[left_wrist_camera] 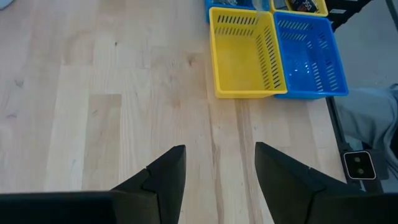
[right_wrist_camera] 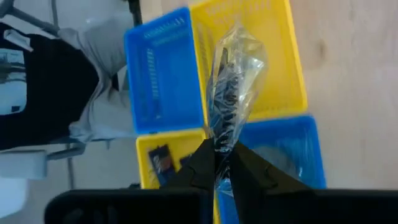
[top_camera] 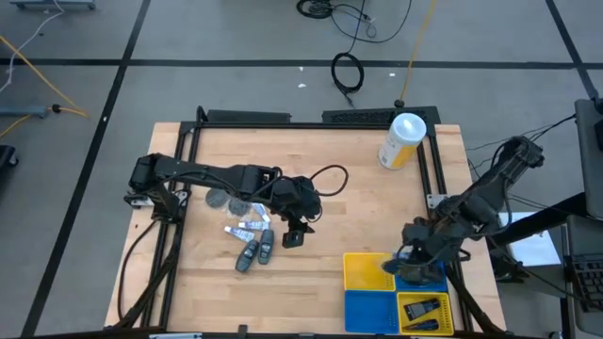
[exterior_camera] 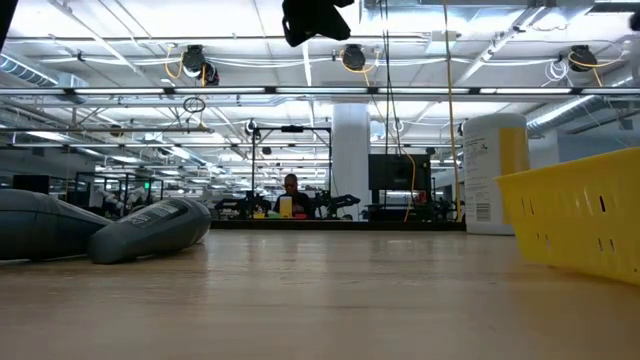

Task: Pick & Place Travel size toiletries
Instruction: Put the black hairbrush into the top blue bin

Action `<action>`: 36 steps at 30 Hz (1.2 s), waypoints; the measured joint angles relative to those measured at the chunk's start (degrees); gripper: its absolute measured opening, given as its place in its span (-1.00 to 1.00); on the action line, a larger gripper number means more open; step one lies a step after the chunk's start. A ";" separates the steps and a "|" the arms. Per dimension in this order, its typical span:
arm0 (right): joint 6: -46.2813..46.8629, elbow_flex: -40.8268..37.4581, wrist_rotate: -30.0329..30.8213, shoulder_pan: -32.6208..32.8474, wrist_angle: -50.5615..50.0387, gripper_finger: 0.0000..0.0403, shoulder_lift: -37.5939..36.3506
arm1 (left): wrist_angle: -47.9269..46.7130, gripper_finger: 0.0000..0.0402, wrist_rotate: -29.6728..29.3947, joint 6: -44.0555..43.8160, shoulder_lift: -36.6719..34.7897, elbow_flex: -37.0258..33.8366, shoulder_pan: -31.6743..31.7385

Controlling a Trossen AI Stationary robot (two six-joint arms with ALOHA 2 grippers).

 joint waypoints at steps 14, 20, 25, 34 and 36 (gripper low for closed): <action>24.00 0.00 -7.86 5.47 -8.41 -0.90 -5.69 | 0.11 -0.07 0.00 0.12 0.00 0.01 0.01; 28.36 0.00 -9.01 6.18 -12.51 -0.90 -5.74 | 0.11 -0.07 -0.02 0.39 0.02 0.00 0.02; 30.40 -0.74 -10.28 6.74 -13.89 -0.90 -5.70 | 0.11 -0.07 -0.02 0.39 0.02 0.00 0.01; 29.56 -9.51 -16.17 7.13 -4.72 -0.90 -5.87 | 0.09 -0.07 -0.02 0.45 0.04 0.00 0.00; 28.47 -10.49 -16.27 7.13 -3.42 -0.89 -5.91 | 0.09 -0.07 -0.01 0.46 0.04 0.00 0.02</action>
